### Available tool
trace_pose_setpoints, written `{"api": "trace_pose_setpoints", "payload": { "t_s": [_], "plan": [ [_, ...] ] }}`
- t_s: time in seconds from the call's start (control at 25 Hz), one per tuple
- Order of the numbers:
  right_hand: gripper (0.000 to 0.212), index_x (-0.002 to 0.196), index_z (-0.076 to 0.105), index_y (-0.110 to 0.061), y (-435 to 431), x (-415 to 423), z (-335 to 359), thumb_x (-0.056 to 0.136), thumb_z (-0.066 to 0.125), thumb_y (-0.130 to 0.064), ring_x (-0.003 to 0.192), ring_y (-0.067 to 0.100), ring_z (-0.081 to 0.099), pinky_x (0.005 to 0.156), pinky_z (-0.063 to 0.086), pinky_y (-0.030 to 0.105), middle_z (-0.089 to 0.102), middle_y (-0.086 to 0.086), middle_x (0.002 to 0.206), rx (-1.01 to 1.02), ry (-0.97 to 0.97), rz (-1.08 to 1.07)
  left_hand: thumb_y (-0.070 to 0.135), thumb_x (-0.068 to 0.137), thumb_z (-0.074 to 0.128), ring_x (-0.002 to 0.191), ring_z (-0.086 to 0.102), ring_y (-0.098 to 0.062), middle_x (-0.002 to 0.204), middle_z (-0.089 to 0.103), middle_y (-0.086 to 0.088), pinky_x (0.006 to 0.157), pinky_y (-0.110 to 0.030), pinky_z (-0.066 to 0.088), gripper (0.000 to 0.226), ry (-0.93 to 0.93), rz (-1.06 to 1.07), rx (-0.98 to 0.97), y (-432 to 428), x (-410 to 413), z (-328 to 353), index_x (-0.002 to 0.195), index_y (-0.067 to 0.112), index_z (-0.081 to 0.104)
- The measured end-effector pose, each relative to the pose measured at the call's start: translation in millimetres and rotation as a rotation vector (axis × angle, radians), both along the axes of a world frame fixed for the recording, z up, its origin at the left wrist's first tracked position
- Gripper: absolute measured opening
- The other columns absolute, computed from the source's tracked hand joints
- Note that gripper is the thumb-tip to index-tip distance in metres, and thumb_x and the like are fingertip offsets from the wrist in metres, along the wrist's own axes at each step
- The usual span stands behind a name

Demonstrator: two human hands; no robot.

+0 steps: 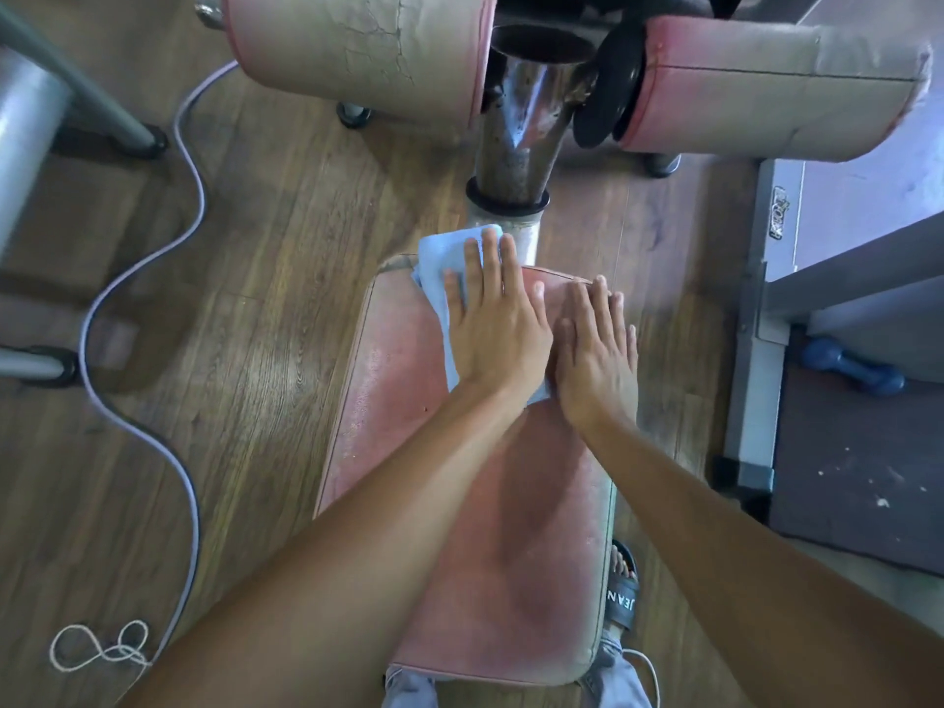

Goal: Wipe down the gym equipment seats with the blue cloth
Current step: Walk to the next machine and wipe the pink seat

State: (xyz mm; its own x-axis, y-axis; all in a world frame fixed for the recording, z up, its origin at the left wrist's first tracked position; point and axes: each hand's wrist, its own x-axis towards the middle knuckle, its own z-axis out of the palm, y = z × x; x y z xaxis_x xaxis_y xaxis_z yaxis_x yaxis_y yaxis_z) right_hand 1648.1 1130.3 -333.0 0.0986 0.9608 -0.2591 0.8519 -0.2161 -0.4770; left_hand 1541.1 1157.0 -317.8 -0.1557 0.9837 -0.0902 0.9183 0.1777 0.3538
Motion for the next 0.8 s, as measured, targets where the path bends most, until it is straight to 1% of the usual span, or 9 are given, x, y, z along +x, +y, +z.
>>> {"api": "trace_pose_setpoints", "payload": {
  "t_s": [0.04,0.12,0.2,0.32,0.44,0.56,0.72,0.8],
  "plan": [
    [0.050,0.153,0.012,-0.029,-0.2,1.1,-4.4,0.104,0.021,-0.032,0.149,0.012,-0.005,0.122,0.001,0.039,0.001,-0.008,0.162,0.002,0.001,0.021,0.035,0.100,0.022,0.149,0.012,-0.024,0.161,0.016,-0.010,0.121,-0.046,0.010,0.059,0.039,0.039,-0.022,3.0,5.4,-8.2,0.152,0.007,0.018],
    [0.050,0.153,0.010,-0.031,-0.7,-0.7,-8.0,0.104,0.019,-0.033,0.148,0.010,-0.007,0.121,-0.002,0.037,-0.001,-0.009,0.162,0.017,-0.008,0.015,0.036,0.100,0.023,0.148,0.015,-0.024,0.160,0.020,-0.010,0.121,-0.046,0.013,0.060,0.126,0.031,0.006,-0.4,1.8,-21.6,0.152,0.006,0.020],
    [0.050,0.153,0.010,-0.032,-1.3,-2.4,-8.1,0.104,0.018,-0.033,0.148,0.009,-0.008,0.121,-0.005,0.036,-0.001,-0.011,0.162,0.021,-0.017,-0.006,0.035,0.100,0.022,0.148,0.018,-0.023,0.159,0.024,-0.009,0.121,-0.045,0.015,0.058,0.132,-0.053,0.050,-2.5,-12.6,-26.5,0.151,0.008,0.024],
    [0.049,0.153,0.010,-0.034,-0.6,-3.7,-7.0,0.104,0.016,-0.033,0.148,0.008,-0.009,0.121,-0.007,0.035,-0.002,-0.012,0.162,-0.004,-0.012,-0.017,0.035,0.100,0.020,0.148,0.015,-0.023,0.159,0.022,-0.006,0.121,-0.043,0.010,0.057,0.102,-0.171,0.072,-0.7,-48.1,-27.4,0.152,0.011,0.022],
    [0.050,0.153,0.008,-0.033,-0.3,-4.9,-8.1,0.104,0.014,-0.034,0.148,0.009,-0.009,0.121,-0.006,0.036,-0.002,-0.011,0.162,0.007,-0.043,-0.006,0.035,0.101,0.020,0.149,0.012,-0.025,0.160,0.017,-0.009,0.122,-0.042,0.008,0.058,0.123,-0.175,0.057,-5.6,-84.8,-28.7,0.152,0.009,0.017],
    [0.050,0.153,0.008,-0.031,-1.7,-5.4,-8.8,0.104,0.014,-0.033,0.148,0.011,-0.008,0.121,-0.005,0.038,-0.001,-0.009,0.162,0.005,-0.051,0.002,0.036,0.102,0.020,0.149,0.011,-0.025,0.161,0.014,-0.010,0.122,-0.043,0.009,0.059,0.140,-0.160,0.040,-21.4,-99.2,-27.1,0.153,0.006,0.013],
    [0.050,0.153,0.005,-0.034,2.2,0.8,-6.4,0.103,0.014,-0.036,0.148,0.013,-0.011,0.121,-0.002,0.044,-0.006,-0.008,0.162,-0.046,-0.021,0.041,0.036,0.102,0.020,0.149,0.011,-0.023,0.161,0.015,-0.008,0.121,-0.045,0.013,0.059,0.182,-0.187,0.040,-61.9,-111.6,-25.0,0.153,0.007,0.015],
    [0.051,0.152,0.005,-0.036,-5.0,3.5,-3.0,0.103,0.018,-0.038,0.149,0.018,-0.011,0.121,-0.002,0.047,-0.008,-0.005,0.162,-0.063,-0.005,0.034,0.036,0.102,0.021,0.149,0.011,-0.023,0.161,0.015,-0.009,0.121,-0.045,0.014,0.059,0.175,-0.169,0.036,-89.4,-115.9,-24.4,0.153,0.007,0.016]
  ]
}}
